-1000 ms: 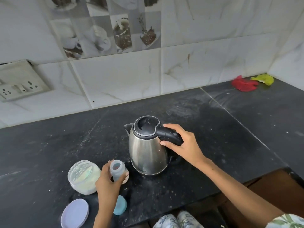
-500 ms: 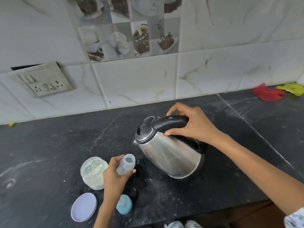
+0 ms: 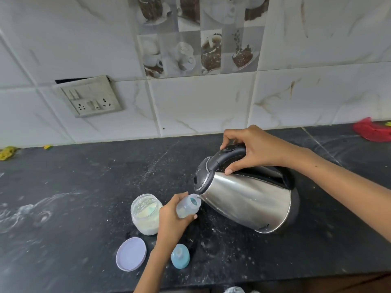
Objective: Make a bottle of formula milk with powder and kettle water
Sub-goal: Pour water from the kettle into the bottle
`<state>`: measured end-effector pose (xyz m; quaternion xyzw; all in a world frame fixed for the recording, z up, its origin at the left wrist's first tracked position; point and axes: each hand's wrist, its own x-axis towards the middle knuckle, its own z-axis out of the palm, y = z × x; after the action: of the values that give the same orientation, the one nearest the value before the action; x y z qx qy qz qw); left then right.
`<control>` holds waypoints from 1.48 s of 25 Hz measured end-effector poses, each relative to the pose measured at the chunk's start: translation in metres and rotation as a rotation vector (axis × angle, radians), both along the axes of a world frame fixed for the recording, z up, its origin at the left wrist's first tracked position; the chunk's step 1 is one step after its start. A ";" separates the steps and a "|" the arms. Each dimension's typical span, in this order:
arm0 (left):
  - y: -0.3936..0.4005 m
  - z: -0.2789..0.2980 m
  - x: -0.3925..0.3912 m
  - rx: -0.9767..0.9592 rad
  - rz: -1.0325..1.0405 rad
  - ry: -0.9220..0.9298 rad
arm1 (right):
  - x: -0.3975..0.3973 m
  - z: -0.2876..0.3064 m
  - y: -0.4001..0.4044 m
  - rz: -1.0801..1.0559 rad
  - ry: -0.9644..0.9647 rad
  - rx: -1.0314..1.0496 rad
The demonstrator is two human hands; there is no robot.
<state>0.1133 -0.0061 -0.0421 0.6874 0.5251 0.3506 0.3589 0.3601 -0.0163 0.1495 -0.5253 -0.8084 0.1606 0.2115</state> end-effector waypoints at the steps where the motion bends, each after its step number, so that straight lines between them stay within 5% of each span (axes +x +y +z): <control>1: 0.000 0.000 0.000 -0.004 -0.004 -0.001 | -0.003 0.002 0.002 0.012 -0.025 -0.010; 37: -0.003 0.013 0.001 -0.065 -0.094 0.032 | -0.067 0.046 0.039 0.112 -0.413 -0.154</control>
<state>0.1145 -0.0096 -0.0289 0.7049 0.5091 0.3049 0.3886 0.2935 0.0226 0.1959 -0.5158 -0.8479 0.1222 -0.0084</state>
